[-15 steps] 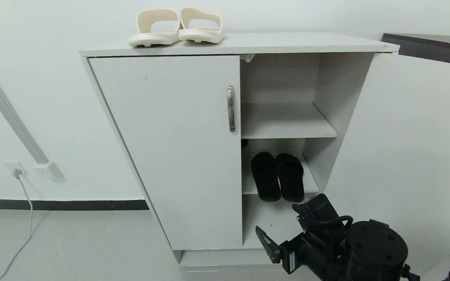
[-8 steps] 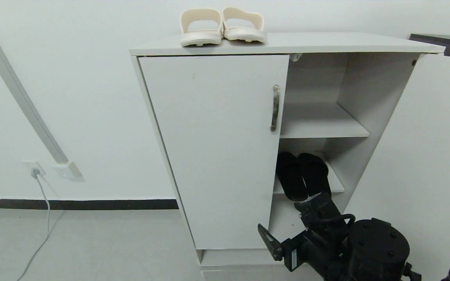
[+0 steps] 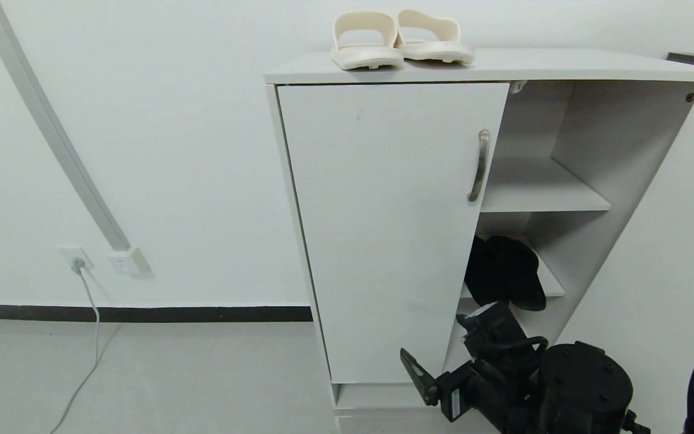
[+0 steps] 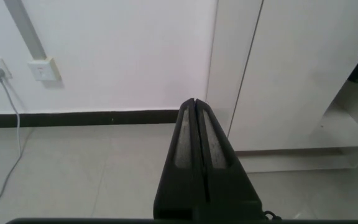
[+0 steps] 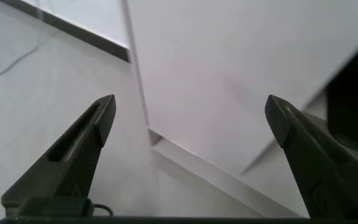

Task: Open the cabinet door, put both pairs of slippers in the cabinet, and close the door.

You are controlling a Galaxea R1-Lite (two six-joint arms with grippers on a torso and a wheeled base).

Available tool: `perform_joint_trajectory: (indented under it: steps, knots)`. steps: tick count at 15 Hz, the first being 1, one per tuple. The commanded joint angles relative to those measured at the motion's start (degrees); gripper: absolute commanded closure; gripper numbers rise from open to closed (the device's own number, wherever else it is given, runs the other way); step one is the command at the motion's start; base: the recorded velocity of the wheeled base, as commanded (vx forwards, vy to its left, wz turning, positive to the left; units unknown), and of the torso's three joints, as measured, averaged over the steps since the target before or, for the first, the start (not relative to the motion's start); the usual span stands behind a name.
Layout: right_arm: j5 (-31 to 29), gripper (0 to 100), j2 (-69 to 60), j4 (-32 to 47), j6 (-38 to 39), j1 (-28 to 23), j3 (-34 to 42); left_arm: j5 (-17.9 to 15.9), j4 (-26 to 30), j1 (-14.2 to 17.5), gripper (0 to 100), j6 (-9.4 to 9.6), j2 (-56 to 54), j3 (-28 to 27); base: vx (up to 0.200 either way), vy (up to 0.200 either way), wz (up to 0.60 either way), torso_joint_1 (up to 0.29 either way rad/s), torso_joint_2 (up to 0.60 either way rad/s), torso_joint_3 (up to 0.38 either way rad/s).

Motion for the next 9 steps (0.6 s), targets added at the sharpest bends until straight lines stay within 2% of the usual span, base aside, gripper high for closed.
perform_joint_trajectory:
  steps: [1,9]
  knots:
    - [0.0,0,0.7,0.0,0.0,0.2,0.2,0.0,0.0,0.0,100,-0.01,0.1,0.0,0.000,0.000,0.00,0.000,0.00,0.000]
    - [0.0,0,0.7,0.0,0.0,0.3,0.2,0.0,0.0,0.0,100,-0.10,0.1,0.0,0.000,0.000,0.00,0.000,0.00,0.000]
